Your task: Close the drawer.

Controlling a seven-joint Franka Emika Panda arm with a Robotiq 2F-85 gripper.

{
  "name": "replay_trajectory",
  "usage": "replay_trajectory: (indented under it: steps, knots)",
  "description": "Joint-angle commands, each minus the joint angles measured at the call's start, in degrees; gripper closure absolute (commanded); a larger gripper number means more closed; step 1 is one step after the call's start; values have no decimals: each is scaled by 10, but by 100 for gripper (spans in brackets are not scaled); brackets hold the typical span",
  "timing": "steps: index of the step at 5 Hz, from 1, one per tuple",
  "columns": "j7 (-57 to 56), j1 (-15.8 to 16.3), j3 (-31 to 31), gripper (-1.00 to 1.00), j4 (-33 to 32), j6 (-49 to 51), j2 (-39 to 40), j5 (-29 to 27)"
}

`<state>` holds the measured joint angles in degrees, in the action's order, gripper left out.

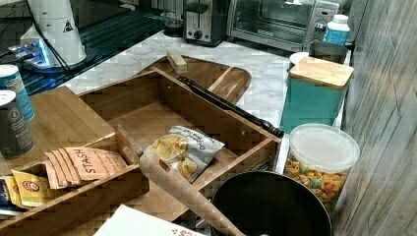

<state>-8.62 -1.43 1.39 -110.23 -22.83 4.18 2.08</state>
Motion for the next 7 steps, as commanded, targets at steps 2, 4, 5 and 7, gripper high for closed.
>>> replay_trajectory:
  steps: [2,4,5,7]
  knots:
    - [-28,15,-7,100,26,-117,84,72]
    - [-26,17,-2,100,87,-134,130,90]
    - [-27,13,-3,100,103,-140,141,84]
    - [-35,10,3,100,94,-208,172,106]
